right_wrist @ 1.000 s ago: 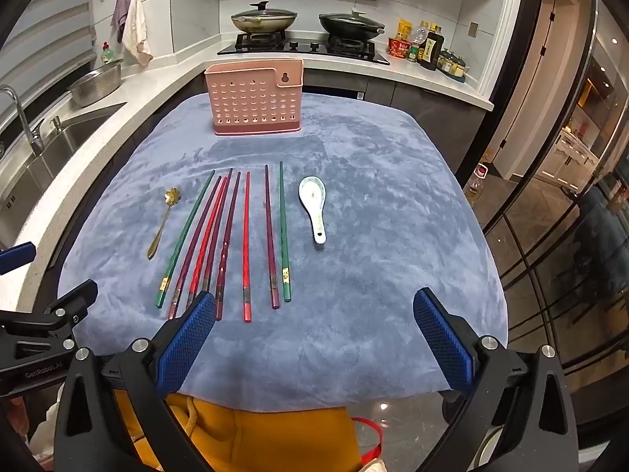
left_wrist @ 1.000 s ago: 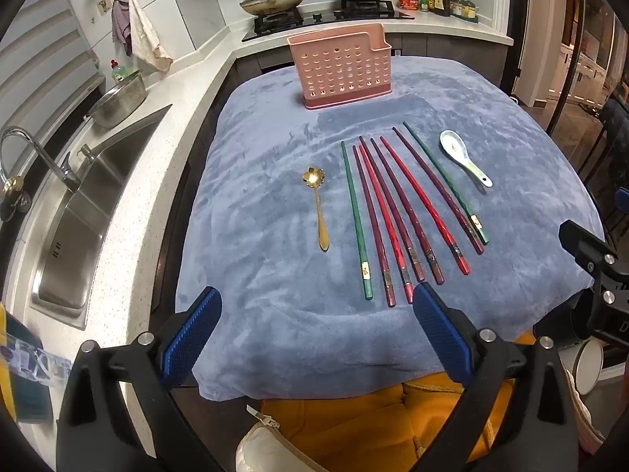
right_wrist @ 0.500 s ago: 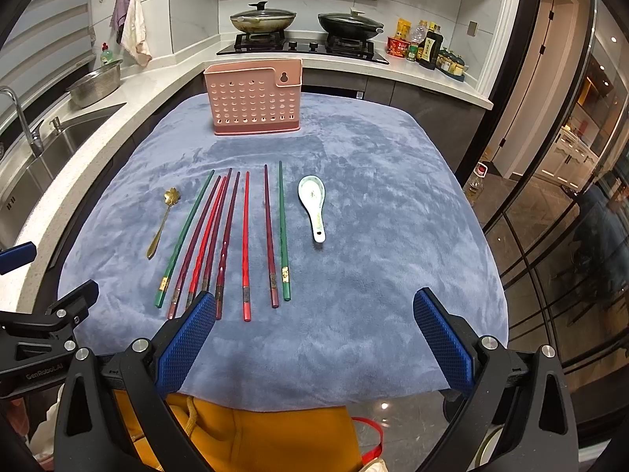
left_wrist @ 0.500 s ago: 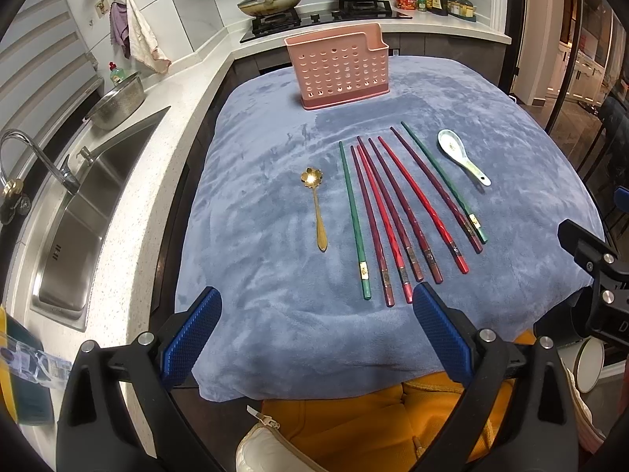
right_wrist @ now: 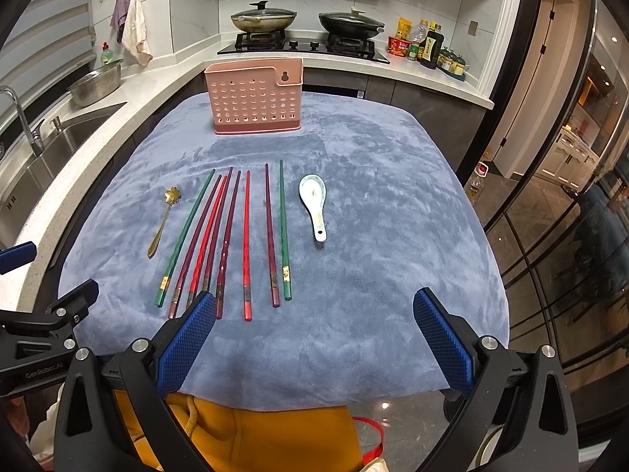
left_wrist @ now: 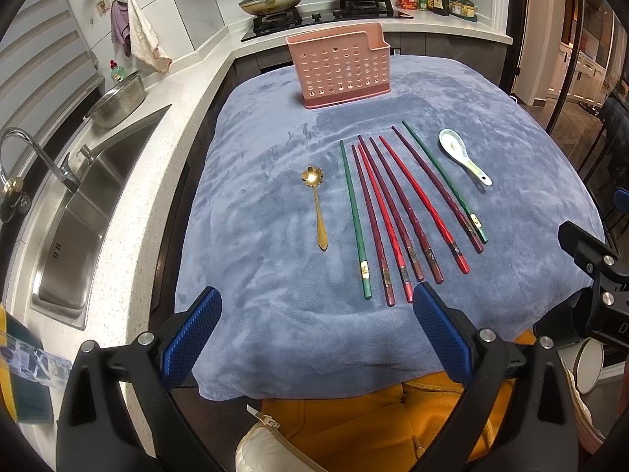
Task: Organize utensils
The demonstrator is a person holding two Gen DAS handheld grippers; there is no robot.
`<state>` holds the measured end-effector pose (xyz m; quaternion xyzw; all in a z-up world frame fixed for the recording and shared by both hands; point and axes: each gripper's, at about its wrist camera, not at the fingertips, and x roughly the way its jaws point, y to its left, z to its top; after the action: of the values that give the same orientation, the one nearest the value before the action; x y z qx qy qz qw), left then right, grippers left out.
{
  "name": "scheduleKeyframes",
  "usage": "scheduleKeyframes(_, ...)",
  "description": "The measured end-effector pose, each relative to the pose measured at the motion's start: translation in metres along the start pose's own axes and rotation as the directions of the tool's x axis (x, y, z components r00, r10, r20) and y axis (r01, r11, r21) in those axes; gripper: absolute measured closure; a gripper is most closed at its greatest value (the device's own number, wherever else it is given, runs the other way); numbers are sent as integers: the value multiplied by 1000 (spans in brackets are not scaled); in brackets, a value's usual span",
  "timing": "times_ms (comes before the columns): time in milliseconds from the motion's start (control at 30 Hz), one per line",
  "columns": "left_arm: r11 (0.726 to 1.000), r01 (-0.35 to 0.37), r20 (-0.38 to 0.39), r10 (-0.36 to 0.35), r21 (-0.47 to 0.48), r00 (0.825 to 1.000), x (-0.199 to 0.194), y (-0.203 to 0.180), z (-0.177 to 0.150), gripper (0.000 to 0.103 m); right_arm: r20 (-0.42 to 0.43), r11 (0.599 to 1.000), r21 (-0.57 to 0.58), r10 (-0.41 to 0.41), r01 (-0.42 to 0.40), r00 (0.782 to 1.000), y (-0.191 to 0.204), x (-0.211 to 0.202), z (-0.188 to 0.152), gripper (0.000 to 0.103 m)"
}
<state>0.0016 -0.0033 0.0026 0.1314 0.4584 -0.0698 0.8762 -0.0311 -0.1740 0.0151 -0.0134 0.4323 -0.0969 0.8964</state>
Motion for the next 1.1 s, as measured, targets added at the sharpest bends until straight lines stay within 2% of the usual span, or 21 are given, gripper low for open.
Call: scheduleKeyframes(1100, 1000, 2, -1, -2, 1, 1000, 1, 0, 0, 10, -1, 1000, -1, 0, 0, 1000, 3, 2, -2, 7)
